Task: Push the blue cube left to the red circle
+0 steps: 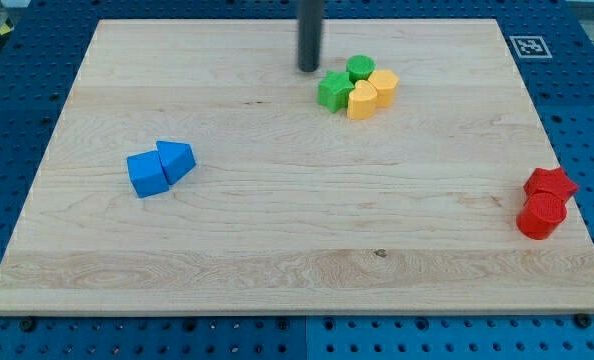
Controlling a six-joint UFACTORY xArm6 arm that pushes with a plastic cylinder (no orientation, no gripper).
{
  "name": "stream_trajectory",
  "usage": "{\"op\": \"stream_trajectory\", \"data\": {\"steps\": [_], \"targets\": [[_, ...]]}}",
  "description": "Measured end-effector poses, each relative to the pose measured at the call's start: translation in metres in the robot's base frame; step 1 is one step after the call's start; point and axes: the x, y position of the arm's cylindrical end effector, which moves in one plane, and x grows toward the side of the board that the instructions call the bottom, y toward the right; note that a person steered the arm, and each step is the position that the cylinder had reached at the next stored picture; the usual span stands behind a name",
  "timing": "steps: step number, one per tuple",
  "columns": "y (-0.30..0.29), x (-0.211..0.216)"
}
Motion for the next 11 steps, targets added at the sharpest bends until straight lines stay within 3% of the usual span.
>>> {"op": "stream_trajectory", "data": {"steps": [1,3,4,5,7,9,11], "targets": [[-0.040,0.000],[-0.041,0.000],[-0.088,0.000],[-0.169,0.018],[-0.252,0.116],[-0.207,0.129],[-0.216,0.193]]}}
